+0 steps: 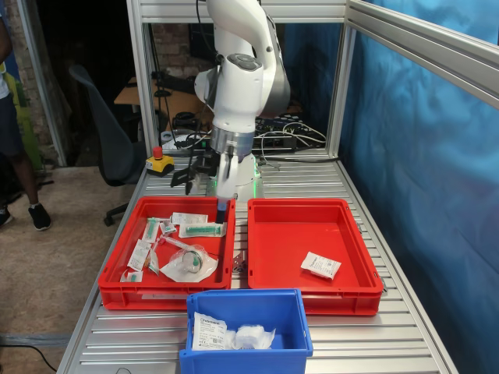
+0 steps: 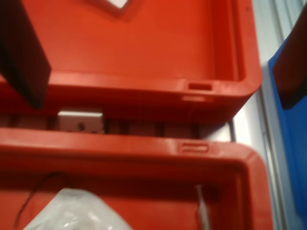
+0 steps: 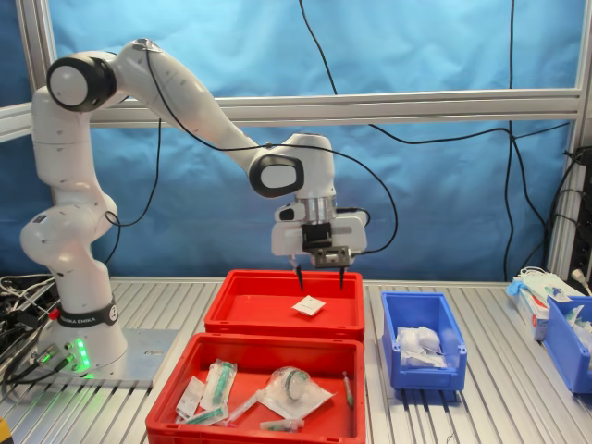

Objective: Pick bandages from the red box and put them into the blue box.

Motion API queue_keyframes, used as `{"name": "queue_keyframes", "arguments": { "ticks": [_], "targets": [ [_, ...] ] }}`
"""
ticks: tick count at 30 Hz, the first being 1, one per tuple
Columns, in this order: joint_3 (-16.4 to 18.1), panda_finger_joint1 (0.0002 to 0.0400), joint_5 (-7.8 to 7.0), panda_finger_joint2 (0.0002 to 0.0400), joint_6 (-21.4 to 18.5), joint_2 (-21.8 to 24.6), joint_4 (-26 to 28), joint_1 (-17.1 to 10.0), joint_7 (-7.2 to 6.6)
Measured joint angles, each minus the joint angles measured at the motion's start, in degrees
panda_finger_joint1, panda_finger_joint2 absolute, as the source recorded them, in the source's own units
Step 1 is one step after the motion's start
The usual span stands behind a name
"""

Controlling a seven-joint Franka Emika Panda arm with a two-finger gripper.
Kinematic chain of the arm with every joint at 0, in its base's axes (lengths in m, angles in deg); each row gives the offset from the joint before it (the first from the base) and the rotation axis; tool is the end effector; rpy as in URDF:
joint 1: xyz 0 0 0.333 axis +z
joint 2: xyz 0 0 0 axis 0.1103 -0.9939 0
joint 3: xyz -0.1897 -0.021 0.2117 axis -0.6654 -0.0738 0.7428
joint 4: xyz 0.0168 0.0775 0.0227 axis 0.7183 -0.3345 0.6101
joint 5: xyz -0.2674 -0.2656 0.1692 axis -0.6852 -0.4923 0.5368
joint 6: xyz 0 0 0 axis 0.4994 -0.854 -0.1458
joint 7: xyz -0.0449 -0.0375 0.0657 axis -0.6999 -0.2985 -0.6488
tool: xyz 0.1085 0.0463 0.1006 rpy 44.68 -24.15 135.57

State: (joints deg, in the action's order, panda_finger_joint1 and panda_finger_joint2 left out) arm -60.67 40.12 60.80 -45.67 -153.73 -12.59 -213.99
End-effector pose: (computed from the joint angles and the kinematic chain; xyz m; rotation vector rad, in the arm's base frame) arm 0.5623 -0.0253 0.2663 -1.1723 2.8853 -0.3362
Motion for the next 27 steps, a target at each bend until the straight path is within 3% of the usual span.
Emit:
{"name": "queue_keyframes", "arguments": {
  "ticks": [5,8,20,27],
  "targets": [
    [0.53,0.0400,1.83,0.0400,-1.91,1.48,-0.56,-1.97,1.86],
    [1.28,0.0400,5.05,0.0400,-2.94,2.84,-0.81,-3.42,3.10],
    [3.33,0.0400,13.62,0.0400,-3.89,4.56,-0.86,-4.93,4.88],
    [3.55,0.0400,16.35,0.0400,-4.10,4.56,-0.96,-4.95,5.22]
  ]
}}
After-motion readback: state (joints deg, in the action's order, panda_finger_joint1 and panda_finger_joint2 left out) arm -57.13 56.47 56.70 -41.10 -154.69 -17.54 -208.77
